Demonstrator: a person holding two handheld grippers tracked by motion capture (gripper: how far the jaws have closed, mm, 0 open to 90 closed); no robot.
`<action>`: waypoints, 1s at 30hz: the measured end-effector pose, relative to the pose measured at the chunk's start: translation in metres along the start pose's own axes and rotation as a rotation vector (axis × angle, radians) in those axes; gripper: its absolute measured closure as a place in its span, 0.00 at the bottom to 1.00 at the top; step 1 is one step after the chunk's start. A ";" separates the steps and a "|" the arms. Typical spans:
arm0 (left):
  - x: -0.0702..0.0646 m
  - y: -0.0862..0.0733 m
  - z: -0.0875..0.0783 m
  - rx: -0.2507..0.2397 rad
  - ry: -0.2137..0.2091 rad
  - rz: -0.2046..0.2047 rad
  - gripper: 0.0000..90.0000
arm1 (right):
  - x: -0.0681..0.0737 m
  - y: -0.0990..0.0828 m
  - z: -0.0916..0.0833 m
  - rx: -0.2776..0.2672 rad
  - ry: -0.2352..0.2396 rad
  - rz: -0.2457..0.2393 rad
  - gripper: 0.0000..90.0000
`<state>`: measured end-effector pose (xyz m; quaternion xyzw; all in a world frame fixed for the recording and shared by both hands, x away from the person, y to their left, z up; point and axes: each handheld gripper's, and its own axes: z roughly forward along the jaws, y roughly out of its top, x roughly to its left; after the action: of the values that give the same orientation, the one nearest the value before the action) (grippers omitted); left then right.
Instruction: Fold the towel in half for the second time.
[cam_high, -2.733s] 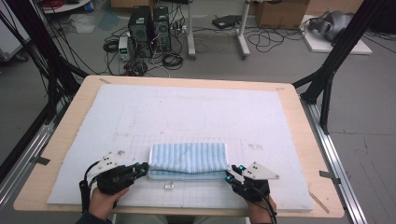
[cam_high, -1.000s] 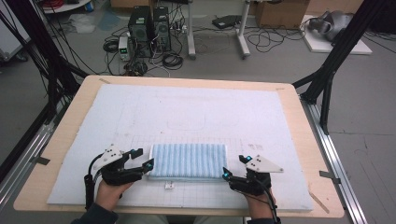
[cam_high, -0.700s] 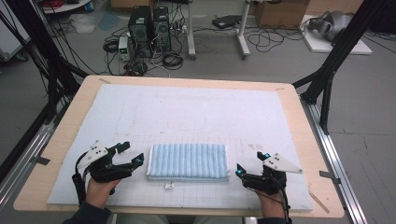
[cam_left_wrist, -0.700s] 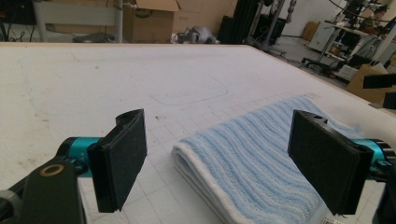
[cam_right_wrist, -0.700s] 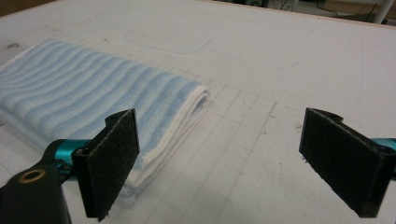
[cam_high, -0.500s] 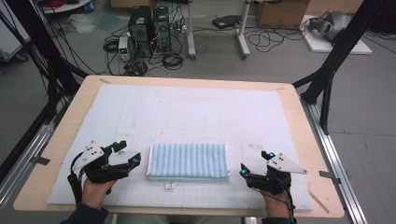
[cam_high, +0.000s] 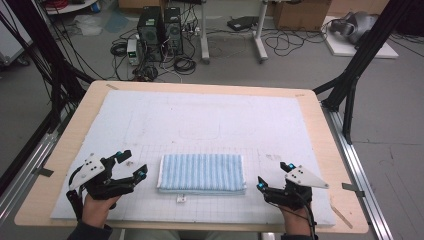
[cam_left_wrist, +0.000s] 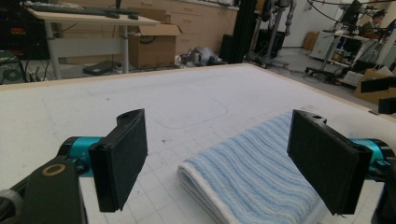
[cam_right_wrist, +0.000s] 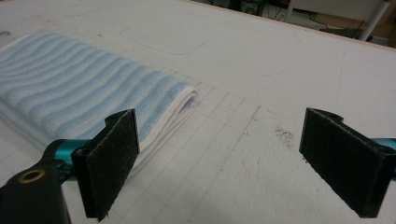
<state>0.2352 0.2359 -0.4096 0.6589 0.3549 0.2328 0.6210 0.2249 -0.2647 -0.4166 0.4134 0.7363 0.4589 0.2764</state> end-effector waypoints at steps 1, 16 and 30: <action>0.000 -0.001 -0.001 0.002 -0.001 0.003 0.23 | 0.001 0.000 0.001 0.002 -0.001 -0.004 0.12; -0.002 -0.003 0.000 0.020 -0.005 0.004 0.23 | 0.002 0.003 0.006 0.002 0.008 -0.001 0.12; -0.002 -0.004 0.000 0.022 0.002 0.006 0.23 | 0.002 0.002 0.005 -0.004 0.004 -0.001 0.12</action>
<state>0.2334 0.2347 -0.4132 0.6666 0.3561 0.2312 0.6127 0.2292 -0.2604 -0.4170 0.4115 0.7363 0.4609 0.2760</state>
